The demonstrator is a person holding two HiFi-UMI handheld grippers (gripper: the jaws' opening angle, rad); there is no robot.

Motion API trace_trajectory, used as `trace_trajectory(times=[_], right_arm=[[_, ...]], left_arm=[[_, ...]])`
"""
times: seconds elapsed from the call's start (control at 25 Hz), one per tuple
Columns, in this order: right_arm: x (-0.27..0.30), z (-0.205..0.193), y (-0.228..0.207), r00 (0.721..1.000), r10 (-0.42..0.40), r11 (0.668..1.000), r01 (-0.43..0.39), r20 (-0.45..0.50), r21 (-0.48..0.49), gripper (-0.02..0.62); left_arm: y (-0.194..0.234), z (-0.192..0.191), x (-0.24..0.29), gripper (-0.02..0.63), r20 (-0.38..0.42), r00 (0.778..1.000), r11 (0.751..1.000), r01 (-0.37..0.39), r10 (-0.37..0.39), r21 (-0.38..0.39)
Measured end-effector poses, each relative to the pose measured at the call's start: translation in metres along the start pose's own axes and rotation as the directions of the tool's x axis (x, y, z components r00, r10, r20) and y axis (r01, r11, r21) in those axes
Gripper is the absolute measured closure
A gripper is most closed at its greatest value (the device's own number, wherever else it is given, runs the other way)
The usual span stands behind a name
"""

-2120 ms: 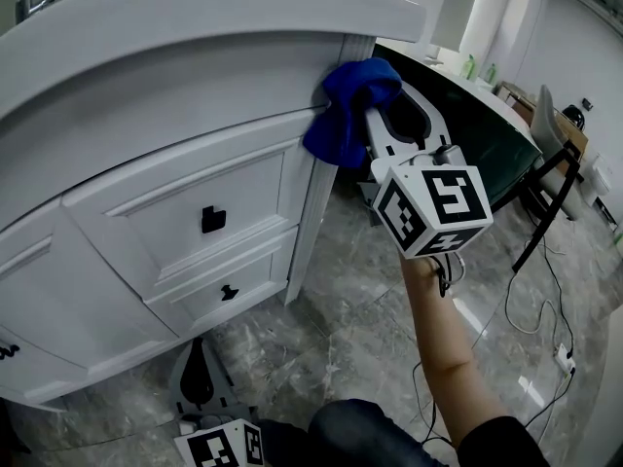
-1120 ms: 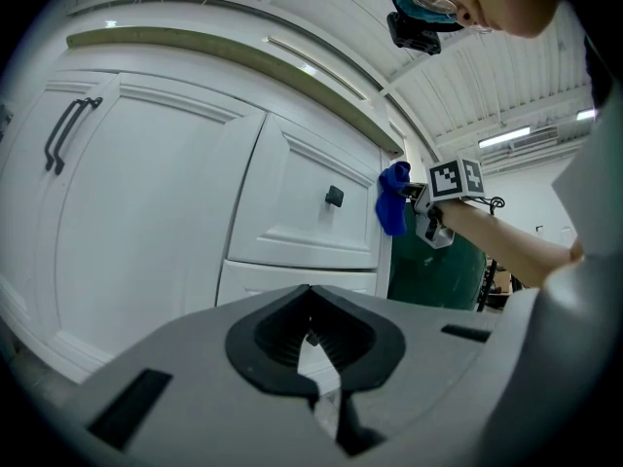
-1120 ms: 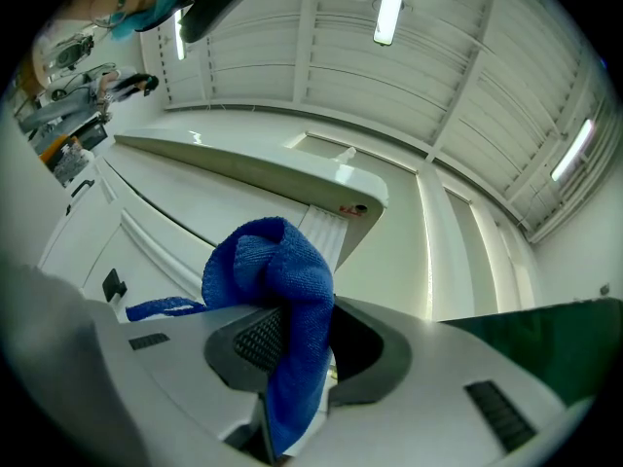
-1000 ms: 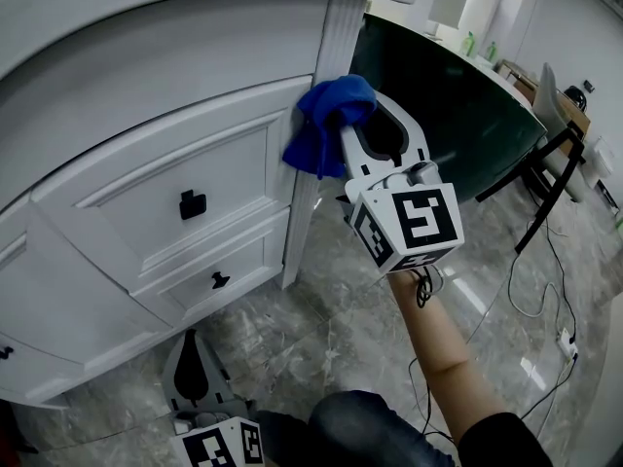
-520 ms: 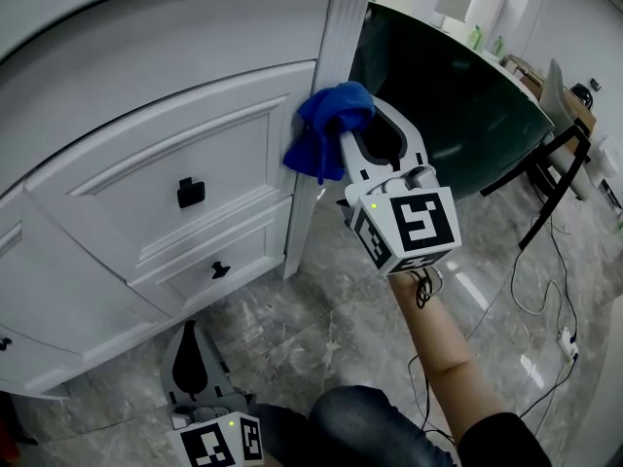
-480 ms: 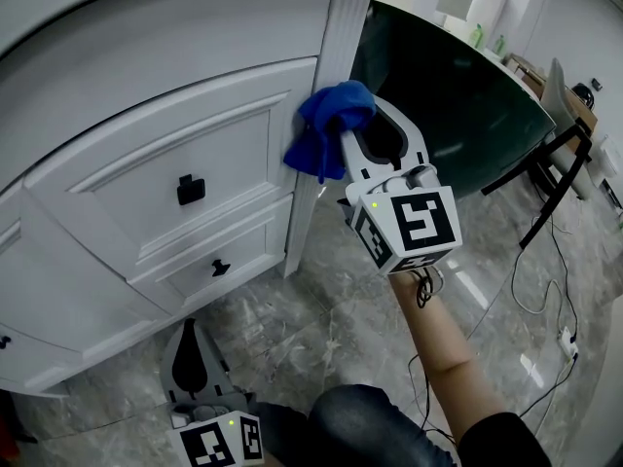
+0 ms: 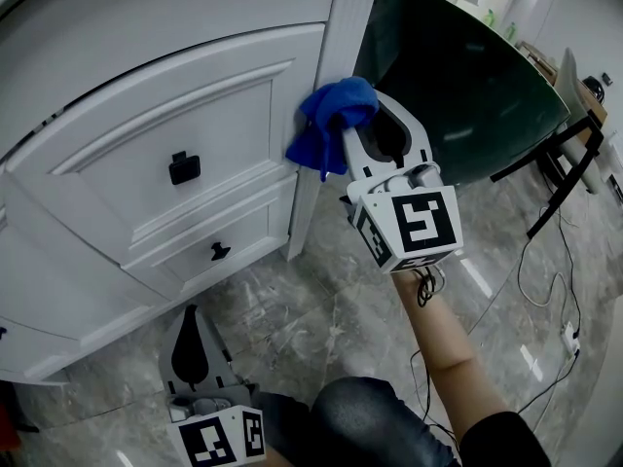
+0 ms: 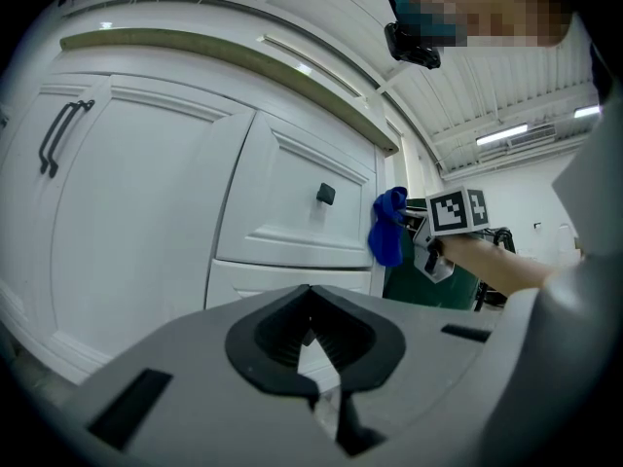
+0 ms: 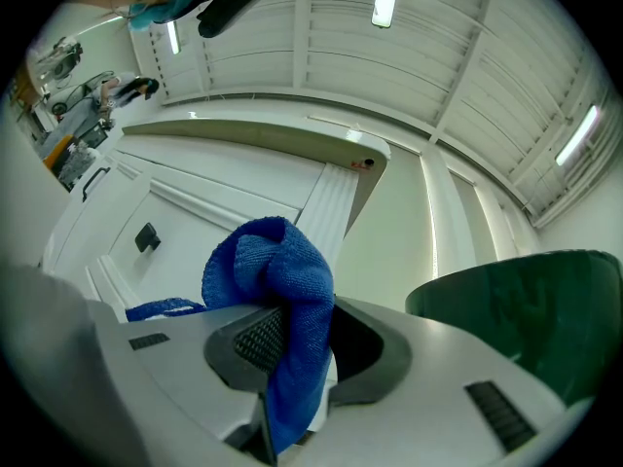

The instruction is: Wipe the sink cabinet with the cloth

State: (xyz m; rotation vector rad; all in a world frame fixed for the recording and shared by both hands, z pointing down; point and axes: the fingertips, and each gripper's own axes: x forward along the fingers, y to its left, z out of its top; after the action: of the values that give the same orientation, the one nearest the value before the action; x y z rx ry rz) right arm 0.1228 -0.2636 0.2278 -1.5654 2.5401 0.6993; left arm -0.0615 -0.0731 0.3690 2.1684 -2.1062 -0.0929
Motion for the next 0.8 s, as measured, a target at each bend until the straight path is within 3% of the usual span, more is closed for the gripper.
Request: trace_trajectory(times=[0.8], right_arm=[[-0.006,-0.021,0.008,1.0,0.006,1.0,-0.006,-0.027,-0.009,0.482]], left_arm=[[0.0,-0.003,0.003,0.606,-0.009,1.0,1.0,0.002,-0.002,0.003]])
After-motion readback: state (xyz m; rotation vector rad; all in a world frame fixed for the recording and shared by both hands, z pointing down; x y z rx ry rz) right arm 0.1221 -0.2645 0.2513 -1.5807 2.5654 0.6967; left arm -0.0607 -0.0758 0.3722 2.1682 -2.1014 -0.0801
